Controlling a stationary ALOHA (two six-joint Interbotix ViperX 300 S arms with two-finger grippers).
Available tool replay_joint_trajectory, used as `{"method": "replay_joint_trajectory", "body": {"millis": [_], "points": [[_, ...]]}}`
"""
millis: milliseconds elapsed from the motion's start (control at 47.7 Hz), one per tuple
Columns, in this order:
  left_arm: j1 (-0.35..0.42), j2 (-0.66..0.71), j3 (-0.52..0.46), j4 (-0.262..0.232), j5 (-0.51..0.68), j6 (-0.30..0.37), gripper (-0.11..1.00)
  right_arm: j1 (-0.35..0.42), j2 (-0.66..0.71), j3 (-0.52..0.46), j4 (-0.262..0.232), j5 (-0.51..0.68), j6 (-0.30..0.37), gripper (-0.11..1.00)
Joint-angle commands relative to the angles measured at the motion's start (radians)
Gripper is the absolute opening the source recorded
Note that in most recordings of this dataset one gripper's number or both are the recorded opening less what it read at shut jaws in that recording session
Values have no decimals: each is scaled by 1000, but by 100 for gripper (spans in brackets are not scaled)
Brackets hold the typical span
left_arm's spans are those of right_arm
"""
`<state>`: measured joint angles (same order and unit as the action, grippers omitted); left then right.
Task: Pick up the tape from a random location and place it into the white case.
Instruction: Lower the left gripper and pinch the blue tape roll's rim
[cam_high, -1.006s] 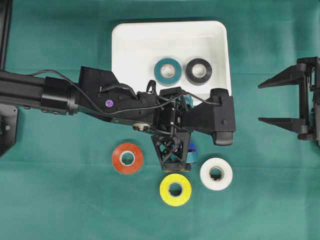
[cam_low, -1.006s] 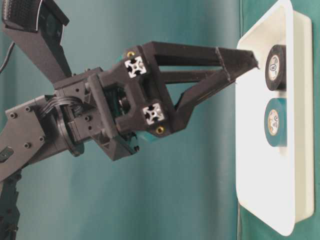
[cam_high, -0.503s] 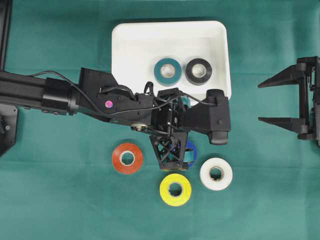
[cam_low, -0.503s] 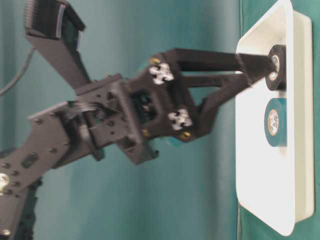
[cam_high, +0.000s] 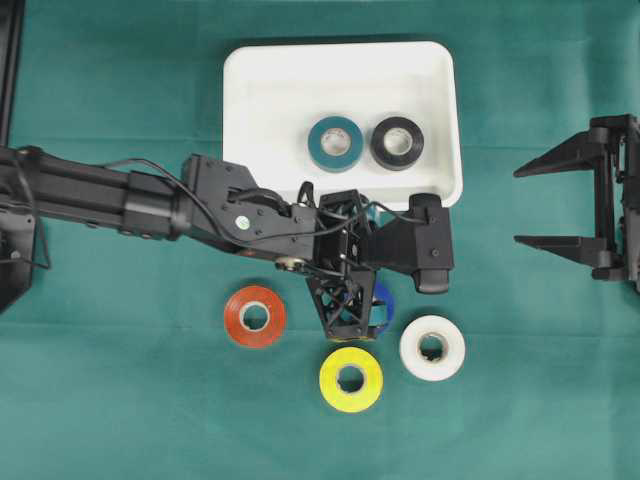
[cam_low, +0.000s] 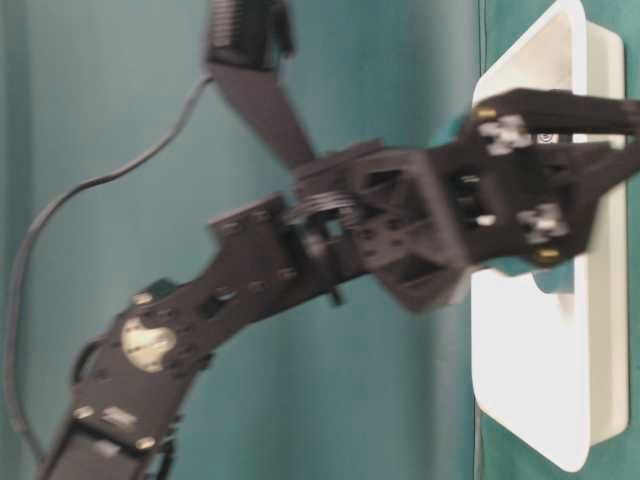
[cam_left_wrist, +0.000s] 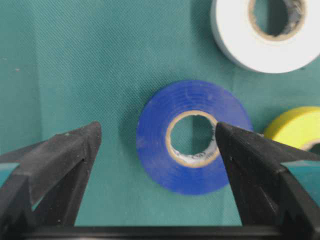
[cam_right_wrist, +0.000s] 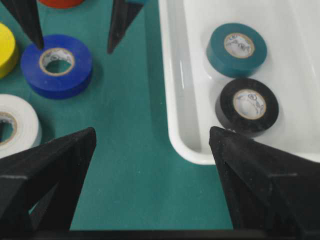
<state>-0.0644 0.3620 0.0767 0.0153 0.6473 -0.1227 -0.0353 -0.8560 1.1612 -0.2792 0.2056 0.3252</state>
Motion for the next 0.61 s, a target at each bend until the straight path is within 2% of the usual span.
{"method": "replay_joint_trajectory", "body": {"millis": [0, 587], "points": [[-2, 3, -12, 2, -18, -2, 99, -2, 6, -25, -5, -6, -2, 89], [-6, 67, 17, 0, -49, -3, 99, -2, 8, -25, -9, -6, -2, 89]]}}
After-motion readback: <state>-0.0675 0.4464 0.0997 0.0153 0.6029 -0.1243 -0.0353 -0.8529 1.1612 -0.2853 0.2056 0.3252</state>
